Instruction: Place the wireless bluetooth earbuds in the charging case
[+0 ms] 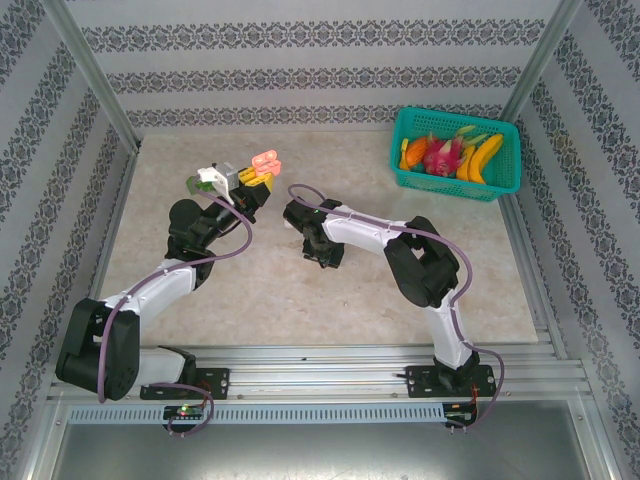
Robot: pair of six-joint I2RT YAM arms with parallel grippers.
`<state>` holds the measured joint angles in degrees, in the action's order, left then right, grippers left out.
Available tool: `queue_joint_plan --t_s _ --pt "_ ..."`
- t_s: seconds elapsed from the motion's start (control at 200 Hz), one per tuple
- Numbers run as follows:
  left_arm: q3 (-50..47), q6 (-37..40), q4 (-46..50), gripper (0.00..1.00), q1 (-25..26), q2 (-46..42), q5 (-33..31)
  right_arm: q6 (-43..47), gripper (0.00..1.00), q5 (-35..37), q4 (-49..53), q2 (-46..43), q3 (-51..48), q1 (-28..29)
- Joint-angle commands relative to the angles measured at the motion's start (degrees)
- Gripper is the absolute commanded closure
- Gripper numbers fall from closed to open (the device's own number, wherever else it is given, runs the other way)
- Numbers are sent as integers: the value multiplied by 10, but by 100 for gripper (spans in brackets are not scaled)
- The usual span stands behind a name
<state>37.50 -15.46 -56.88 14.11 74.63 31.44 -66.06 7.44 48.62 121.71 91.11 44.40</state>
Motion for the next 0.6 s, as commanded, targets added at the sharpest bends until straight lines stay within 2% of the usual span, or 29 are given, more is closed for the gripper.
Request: queue_joint_plan --t_s 0.0,0.595 --pt "-2 4 -20 100 -9 -1 5 -9 57 2 16 15 -3 1" --pt "-3 3 -19 100 -9 -4 5 -14 59 -1 8 20 -22 0"
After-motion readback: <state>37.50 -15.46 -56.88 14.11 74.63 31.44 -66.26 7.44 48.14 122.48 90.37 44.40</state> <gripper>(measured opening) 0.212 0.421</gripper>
